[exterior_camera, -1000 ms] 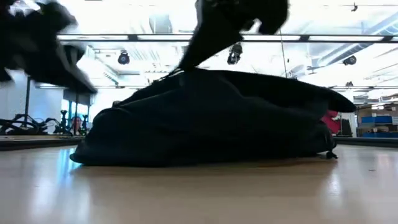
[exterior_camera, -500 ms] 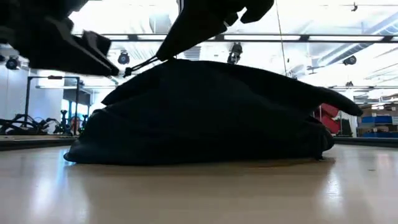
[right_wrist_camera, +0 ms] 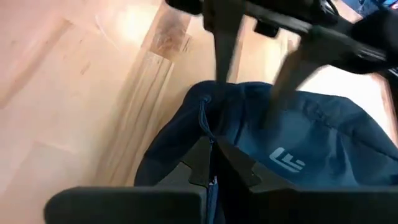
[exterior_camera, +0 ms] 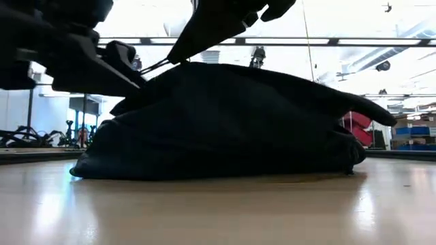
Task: Unpack backpack
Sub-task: Close the blue backpack
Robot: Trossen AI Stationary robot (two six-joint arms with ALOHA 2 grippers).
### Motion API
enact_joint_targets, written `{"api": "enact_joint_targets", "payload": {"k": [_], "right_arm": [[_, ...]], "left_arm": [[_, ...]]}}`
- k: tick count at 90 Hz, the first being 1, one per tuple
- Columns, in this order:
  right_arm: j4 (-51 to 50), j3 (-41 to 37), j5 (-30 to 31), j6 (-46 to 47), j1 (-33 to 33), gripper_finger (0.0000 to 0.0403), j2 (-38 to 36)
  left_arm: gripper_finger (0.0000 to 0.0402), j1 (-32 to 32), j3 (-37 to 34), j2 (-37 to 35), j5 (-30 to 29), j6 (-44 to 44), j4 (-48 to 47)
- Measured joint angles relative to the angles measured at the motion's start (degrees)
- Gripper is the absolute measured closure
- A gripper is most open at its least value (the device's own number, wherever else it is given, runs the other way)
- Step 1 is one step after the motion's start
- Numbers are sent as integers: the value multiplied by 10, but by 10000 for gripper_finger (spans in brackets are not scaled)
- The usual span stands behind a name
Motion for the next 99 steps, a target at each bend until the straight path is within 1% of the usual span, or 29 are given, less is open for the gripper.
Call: {"api": "enact_joint_targets", "payload": {"k": [13, 20, 24, 27, 31, 37, 39, 48, 55, 60, 67, 76, 82, 89, 99], "right_arm": [[3, 0, -10, -1, 0, 403, 0], [4, 0, -13, -2, 0, 403, 0], [3, 0, -14, -4, 0, 403, 0], [3, 0, -13, -4, 0, 403, 0], [5, 0, -13, -8, 0, 403, 0], [12, 0, -13, -20, 0, 403, 0], [14, 0, -13, -24, 2, 403, 0], [19, -7, -8, -45, 11, 403, 0], [21, -22, -8, -43, 20, 403, 0], [29, -39, -6, -41, 31, 403, 0], [37, -62, 3, -31, 44, 403, -1], [22, -86, 22, -2, 47, 403, -26], [29, -106, 34, 9, 50, 403, -51], [16, -134, 33, 26, 55, 403, -77], [-6, -180, 32, 62, 57, 403, -120]], "left_arm": [[220, 9, 0, 11, 0, -2, 15], [230, 9, 0, 20, 1, 0, 16], [246, 9, 0, 25, 4, 9, 16], [265, 8, 0, 29, 14, 19, 15], [301, 8, 0, 32, 20, 21, 16], [365, 7, -4, 33, 21, 21, 15], [376, 7, -6, 33, 15, 21, 14], [393, 5, -20, 21, -27, 5, -15], [398, 5, -49, -8, -35, -12, -36], [399, 5, -78, -44, -39, -24, -37], [400, 6, -127, -114, -49, -43, -40], [400, 7, -197, -222, -85, -52, -49], [401, 8, -235, -303, -93, -53, -52], [401, 8, -259, -396, -95, -42, -67], [401, 8, -263, -515, -101, -18, -144]]}}
